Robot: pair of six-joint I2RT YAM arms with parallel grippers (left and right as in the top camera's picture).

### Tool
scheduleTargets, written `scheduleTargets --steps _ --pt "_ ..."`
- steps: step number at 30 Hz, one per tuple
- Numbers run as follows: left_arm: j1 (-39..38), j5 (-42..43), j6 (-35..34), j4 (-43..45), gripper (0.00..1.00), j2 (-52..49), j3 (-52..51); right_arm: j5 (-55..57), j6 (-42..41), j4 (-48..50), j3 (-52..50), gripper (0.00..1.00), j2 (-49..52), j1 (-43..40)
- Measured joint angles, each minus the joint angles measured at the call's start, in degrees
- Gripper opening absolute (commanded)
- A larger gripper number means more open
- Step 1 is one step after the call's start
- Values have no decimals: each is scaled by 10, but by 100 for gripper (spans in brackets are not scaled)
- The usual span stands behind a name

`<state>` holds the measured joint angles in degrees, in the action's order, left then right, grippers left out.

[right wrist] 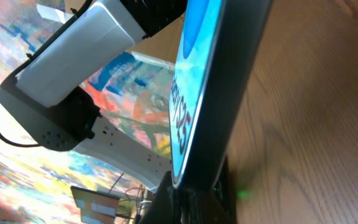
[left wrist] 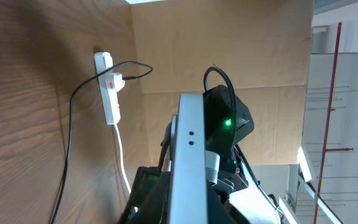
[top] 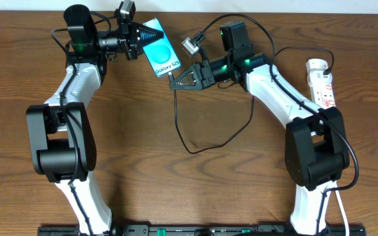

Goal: Plug charger to phone and switch on socket

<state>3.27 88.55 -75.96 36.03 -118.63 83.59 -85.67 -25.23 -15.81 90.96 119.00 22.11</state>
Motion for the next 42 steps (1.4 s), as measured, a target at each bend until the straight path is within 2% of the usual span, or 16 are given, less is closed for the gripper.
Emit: scheduleTargets --steps 42 --pt "-5 -1 10 0 7 0 0 18 -15 -2 0 1 0 -1"
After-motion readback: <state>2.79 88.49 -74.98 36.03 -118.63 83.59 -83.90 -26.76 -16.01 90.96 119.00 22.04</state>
